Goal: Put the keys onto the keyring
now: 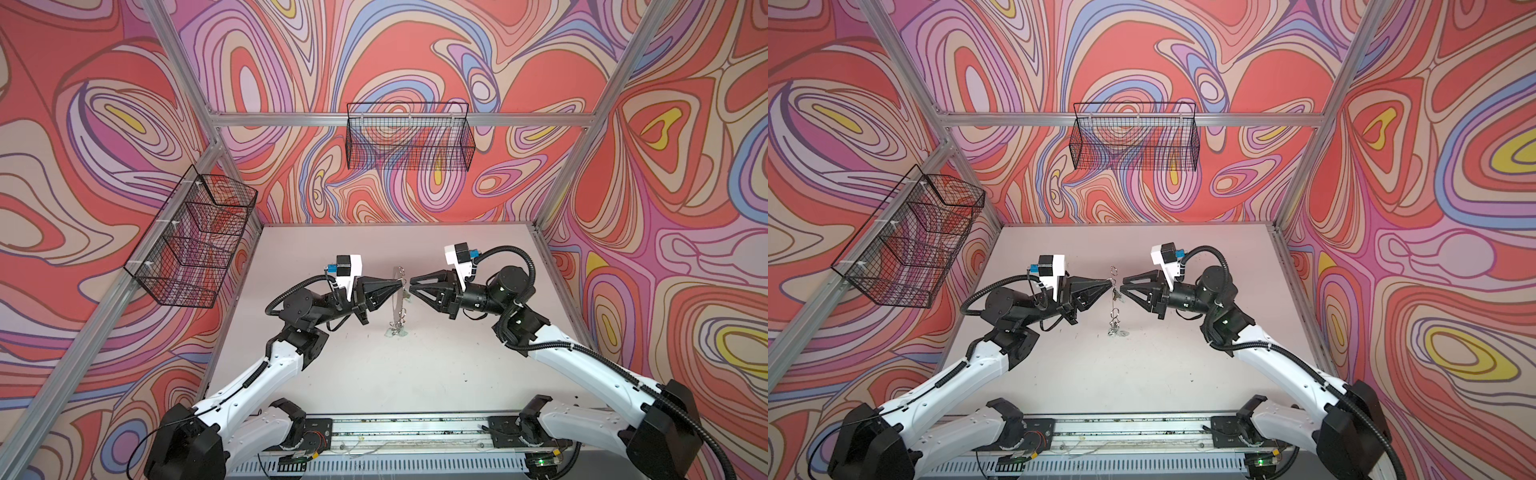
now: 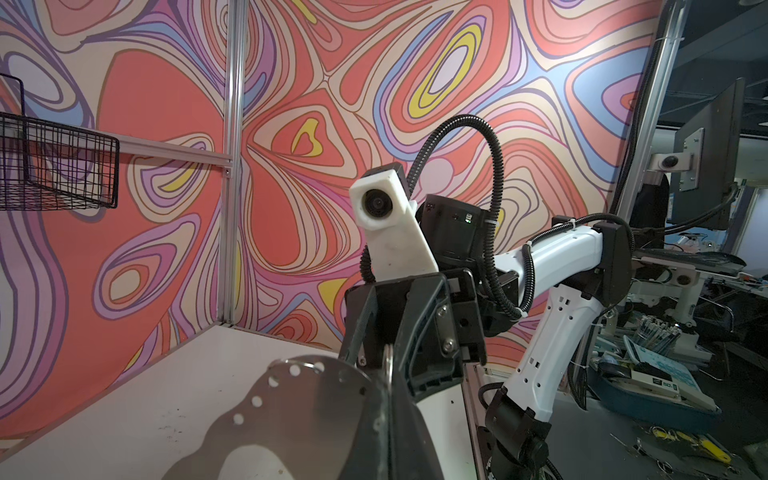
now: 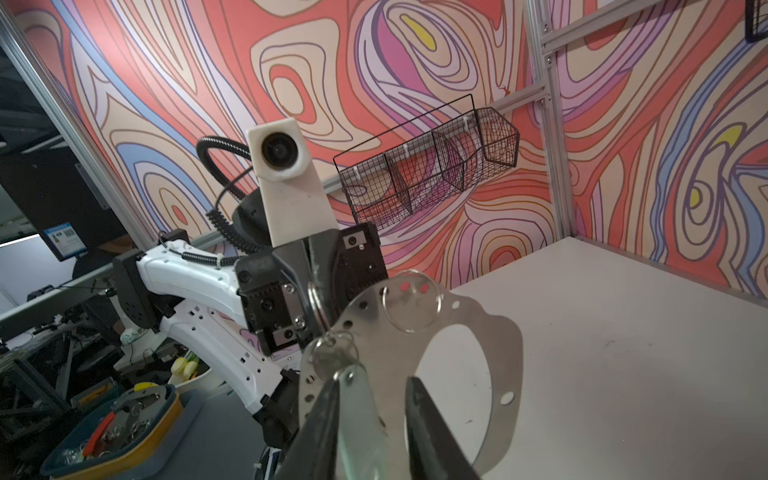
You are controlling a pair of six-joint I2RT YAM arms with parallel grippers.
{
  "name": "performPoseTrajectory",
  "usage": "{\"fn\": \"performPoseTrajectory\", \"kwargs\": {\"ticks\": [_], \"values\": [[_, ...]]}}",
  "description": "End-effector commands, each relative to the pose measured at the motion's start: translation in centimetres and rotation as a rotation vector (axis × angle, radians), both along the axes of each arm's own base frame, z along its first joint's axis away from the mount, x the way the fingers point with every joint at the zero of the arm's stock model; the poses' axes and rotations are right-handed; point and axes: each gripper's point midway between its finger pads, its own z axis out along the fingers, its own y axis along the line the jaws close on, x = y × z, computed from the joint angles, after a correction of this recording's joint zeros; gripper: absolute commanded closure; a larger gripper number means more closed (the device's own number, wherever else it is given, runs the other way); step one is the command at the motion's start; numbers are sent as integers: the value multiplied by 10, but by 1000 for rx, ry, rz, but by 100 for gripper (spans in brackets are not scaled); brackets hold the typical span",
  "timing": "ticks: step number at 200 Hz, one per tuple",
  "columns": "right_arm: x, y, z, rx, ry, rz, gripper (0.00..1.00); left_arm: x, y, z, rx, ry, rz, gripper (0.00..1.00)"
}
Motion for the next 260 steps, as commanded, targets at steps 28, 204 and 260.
{"fn": "performPoseTrajectory", "kwargs": {"ticks": [28, 204, 260], "values": [[-2, -6, -2, -48, -69, -72, 59, -5, 3, 21, -51, -56, 4, 100], [12, 14, -25, -205, -190, -218, 74, 0, -2, 15, -28, -31, -9, 100], [10, 5, -18, -199, -226, -253, 100, 1, -3, 14, -23, -27, -9, 100]]}}
